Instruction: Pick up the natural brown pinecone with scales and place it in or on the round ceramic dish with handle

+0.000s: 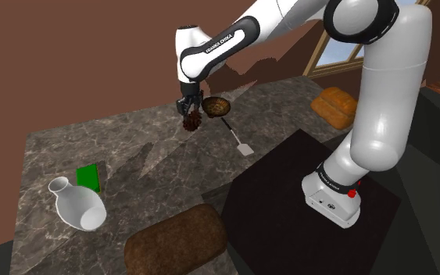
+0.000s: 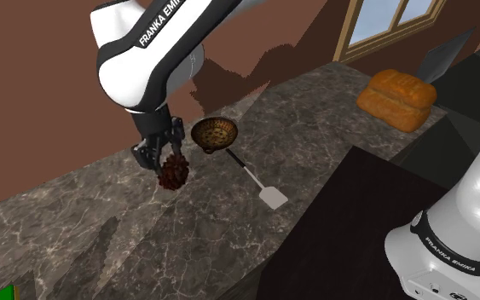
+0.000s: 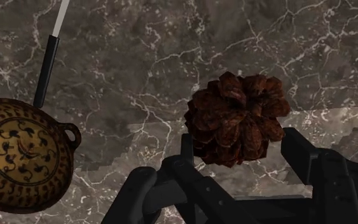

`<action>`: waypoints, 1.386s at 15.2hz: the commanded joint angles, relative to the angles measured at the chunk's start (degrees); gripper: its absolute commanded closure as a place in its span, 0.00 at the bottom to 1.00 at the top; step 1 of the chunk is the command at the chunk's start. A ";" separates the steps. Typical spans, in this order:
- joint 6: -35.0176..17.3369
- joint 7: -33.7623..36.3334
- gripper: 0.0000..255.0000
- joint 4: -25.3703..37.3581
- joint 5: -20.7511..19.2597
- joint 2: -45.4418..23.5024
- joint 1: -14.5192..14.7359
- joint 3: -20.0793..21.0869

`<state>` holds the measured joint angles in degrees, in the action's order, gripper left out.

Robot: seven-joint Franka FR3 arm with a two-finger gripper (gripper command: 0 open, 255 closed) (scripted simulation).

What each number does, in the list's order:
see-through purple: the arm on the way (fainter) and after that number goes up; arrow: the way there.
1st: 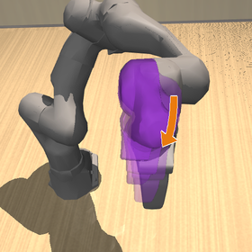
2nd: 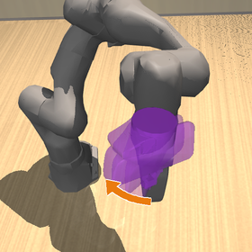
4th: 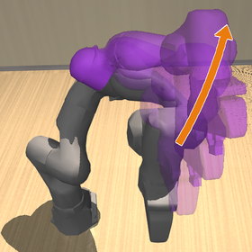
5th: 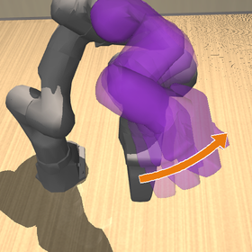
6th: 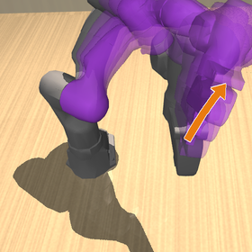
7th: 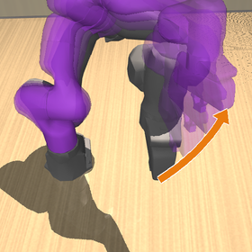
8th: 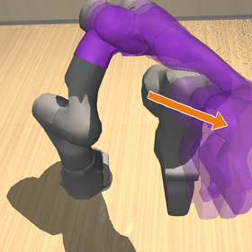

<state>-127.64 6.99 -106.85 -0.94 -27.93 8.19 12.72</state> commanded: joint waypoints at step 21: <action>13.55 -20.16 1.00 22.16 -0.65 -9.60 -14.23 -6.08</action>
<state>-115.50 -12.15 -87.54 -1.49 -36.06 -5.41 6.95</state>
